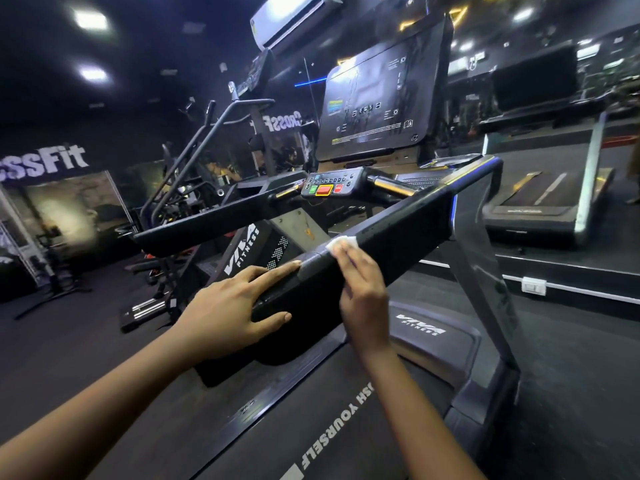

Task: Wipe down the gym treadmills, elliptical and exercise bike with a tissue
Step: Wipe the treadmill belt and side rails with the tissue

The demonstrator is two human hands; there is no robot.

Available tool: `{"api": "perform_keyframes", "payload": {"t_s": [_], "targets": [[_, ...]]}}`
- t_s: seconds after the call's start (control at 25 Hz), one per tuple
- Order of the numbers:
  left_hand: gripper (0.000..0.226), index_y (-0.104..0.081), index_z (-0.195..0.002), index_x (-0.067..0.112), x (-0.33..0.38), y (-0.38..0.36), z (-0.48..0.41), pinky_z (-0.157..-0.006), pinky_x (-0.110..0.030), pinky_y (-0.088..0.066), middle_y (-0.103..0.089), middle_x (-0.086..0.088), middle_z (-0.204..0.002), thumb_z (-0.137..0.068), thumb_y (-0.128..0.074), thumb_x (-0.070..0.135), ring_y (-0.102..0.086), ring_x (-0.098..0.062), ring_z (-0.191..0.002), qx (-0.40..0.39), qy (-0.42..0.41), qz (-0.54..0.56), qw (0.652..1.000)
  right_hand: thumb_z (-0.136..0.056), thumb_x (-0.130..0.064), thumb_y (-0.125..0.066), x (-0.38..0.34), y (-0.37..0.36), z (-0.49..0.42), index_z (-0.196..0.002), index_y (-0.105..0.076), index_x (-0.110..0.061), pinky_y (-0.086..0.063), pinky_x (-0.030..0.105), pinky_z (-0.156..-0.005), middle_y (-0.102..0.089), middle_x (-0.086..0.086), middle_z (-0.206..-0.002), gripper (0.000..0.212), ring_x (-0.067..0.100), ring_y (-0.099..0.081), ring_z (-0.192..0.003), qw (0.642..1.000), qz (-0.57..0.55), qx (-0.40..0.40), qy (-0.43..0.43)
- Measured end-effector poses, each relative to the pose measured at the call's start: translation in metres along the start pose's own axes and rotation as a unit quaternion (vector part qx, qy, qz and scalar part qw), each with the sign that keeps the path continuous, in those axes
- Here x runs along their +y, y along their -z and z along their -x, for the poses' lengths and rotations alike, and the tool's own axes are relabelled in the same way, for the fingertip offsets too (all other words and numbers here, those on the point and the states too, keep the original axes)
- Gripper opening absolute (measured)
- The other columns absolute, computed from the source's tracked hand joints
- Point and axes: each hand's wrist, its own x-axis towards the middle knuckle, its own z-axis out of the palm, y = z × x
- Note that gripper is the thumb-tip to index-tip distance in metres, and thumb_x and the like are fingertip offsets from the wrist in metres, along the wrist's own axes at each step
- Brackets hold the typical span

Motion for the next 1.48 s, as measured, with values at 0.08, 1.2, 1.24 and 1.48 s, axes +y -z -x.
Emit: {"api": "perform_keyframes", "payload": {"t_s": [0.08, 1.2, 1.24, 1.48], "targets": [[0.07, 0.009, -0.128, 0.072, 0.0, 0.0, -0.001, -0.085, -0.028, -0.046, -0.035, 0.022, -0.142, -0.062, -0.012, 0.082, -0.053, -0.012, -0.116, 0.002, 0.001, 0.001, 1.0, -0.079, 0.005, -0.039, 0.028, 0.005, -0.02, -0.115, -0.065, 0.0, -0.037, 0.027, -0.104, -0.065, 0.013, -0.115, 0.044, 0.027, -0.058, -0.108, 0.999, 0.032, -0.003, -0.018], [0.069, 0.002, -0.128, 0.072, -0.002, -0.002, 0.0, -0.088, -0.032, -0.046, -0.044, 0.017, -0.135, -0.063, -0.019, 0.081, -0.056, -0.016, -0.114, 0.016, 0.003, 0.002, 1.0, -0.086, 0.003, -0.046, -0.049, 0.007, 0.054, -0.117, -0.063, 0.001, -0.041, 0.027, -0.103, -0.062, 0.01, -0.119, 0.036, 0.015, -0.054, -0.117, 0.992, -0.119, 0.016, -0.045], [0.069, 0.001, -0.129, 0.072, -0.002, -0.003, 0.0, -0.088, -0.032, -0.047, -0.044, 0.017, -0.135, -0.064, -0.02, 0.082, -0.056, -0.016, -0.113, 0.016, 0.003, 0.0, 1.0, -0.086, 0.003, -0.046, -0.04, 0.003, 0.056, -0.116, -0.063, 0.002, -0.042, 0.028, -0.102, -0.063, 0.011, -0.118, 0.034, 0.016, -0.054, -0.116, 0.992, -0.115, 0.026, -0.047], [0.068, 0.007, -0.126, 0.076, -0.004, -0.005, -0.001, -0.085, -0.033, -0.048, -0.043, 0.018, -0.135, -0.064, -0.02, 0.083, -0.056, -0.016, -0.111, 0.004, 0.012, 0.006, 1.0, -0.08, 0.007, -0.042, 0.02, 0.002, 0.06, -0.114, -0.062, 0.004, -0.034, 0.006, -0.097, -0.064, 0.022, -0.109, 0.04, 0.018, -0.055, -0.105, 0.968, -0.057, 0.093, -0.225]]}}
